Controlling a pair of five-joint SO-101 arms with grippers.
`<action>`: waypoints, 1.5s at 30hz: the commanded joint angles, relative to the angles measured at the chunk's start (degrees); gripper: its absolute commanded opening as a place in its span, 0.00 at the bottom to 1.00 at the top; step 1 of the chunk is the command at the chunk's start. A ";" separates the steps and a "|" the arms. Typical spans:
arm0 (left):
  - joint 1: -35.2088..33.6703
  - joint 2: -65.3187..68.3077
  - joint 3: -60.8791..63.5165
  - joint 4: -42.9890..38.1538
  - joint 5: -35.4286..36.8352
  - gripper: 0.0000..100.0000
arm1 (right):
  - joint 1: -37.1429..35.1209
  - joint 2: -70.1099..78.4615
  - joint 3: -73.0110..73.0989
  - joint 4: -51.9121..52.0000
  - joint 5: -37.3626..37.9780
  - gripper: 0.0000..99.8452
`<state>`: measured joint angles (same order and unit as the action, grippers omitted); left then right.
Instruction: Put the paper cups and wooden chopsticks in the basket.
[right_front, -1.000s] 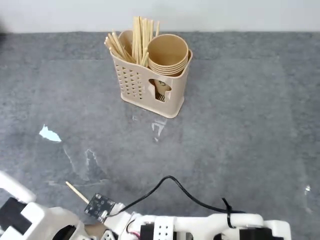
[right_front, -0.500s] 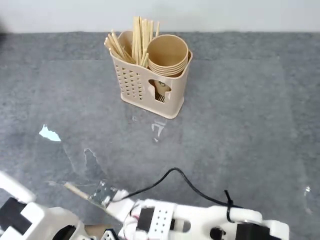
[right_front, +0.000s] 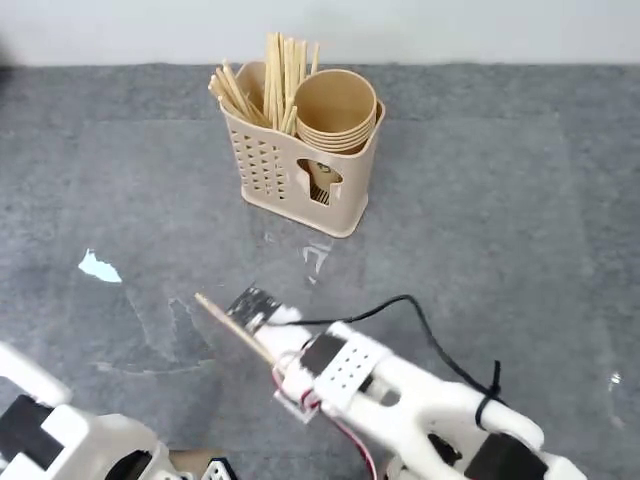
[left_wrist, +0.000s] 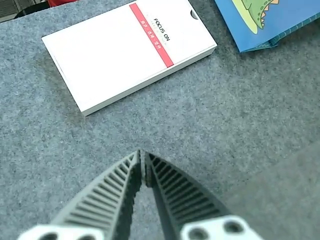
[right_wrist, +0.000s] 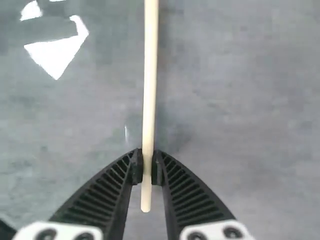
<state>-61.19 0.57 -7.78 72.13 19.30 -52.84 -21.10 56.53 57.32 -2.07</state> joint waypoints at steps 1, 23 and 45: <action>-0.18 -2.64 -0.40 -0.62 -0.62 0.01 | 6.73 -0.84 -3.08 -0.84 4.84 0.01; 1.49 -2.73 2.07 -0.62 -0.62 0.01 | 7.87 19.56 -30.59 -6.02 4.92 0.18; 1.49 -2.73 2.15 -0.62 -0.62 0.01 | 6.99 40.48 -49.41 -3.21 5.98 0.01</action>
<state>-60.13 0.57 -5.32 72.13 19.30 -45.10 22.95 8.35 52.40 2.68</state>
